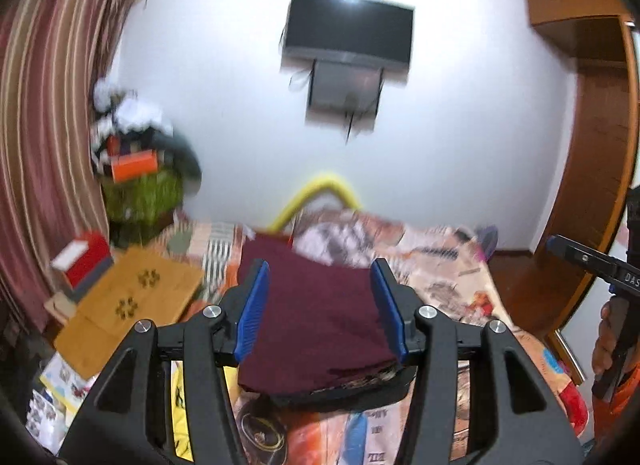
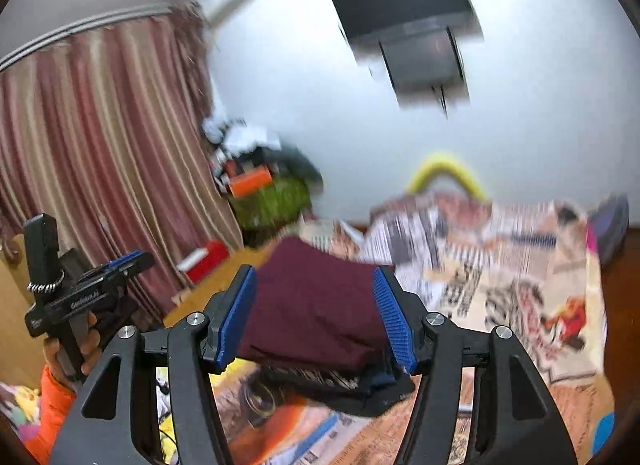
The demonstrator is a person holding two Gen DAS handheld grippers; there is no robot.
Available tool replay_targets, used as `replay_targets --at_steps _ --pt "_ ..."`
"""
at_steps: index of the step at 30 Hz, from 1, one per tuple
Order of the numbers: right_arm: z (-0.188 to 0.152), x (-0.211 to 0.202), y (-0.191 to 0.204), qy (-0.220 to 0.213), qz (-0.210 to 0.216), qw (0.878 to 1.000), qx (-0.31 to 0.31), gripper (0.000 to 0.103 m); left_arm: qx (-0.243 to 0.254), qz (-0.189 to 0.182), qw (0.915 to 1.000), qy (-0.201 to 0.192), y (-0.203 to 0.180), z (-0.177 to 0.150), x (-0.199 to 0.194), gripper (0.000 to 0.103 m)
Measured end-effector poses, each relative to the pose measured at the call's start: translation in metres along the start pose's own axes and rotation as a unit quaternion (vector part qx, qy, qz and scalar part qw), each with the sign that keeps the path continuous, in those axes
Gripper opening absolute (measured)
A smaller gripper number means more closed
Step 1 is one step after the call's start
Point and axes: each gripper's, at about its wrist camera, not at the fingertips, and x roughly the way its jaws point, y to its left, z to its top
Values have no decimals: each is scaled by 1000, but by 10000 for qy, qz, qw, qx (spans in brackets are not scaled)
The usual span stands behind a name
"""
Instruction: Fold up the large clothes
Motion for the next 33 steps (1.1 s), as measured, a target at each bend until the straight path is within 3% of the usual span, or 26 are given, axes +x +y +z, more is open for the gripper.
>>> replay_targets --at_steps 4,9,12,16,18,24,33 --pt "-1 -47 39 -628 -19 9971 -434 56 109 16 9979 -634 -25 -3 -59 51" --pt "-18 -78 76 -1065 -88 9910 -802 57 357 277 9910 -1262 -54 -24 -111 52" --pt "-31 -83 89 -1188 -200 9886 -907 57 468 462 9872 -1451 -68 -42 -125 62" --pt "-44 -77 93 -1232 -436 9867 -963 70 489 569 9857 -1508 -79 -61 -134 74" --pt "-49 -76 93 -1246 -563 9863 -928 79 411 631 9850 -1553 -79 -68 -137 90" --pt "-59 -82 87 -1196 -803 9866 -761 101 199 824 9850 -1501 -74 -84 -137 99" --pt "-64 -87 86 -1120 -975 9865 -695 103 146 920 9860 -1380 -70 -95 -132 101"
